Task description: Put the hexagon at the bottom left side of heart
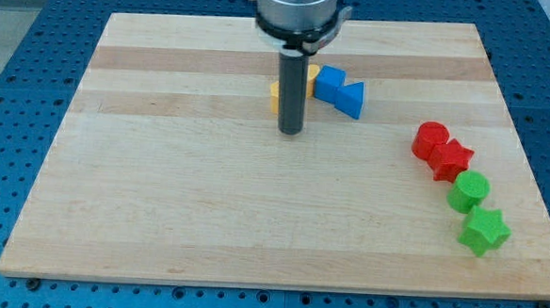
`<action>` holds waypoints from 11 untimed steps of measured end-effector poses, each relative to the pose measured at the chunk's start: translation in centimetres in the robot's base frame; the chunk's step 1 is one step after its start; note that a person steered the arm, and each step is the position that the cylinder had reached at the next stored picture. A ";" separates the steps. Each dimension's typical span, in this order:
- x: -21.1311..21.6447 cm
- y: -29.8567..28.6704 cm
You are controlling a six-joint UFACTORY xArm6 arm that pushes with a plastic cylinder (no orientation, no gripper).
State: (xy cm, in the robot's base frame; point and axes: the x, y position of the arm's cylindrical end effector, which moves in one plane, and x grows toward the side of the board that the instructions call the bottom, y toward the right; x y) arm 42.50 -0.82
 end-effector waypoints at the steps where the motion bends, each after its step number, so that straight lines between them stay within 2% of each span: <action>1: 0.0 -3.0; 3: -1.9 -4.9; 8: -3.6 -2.2; 10: -2.6 -2.2; 11: -0.2 -2.1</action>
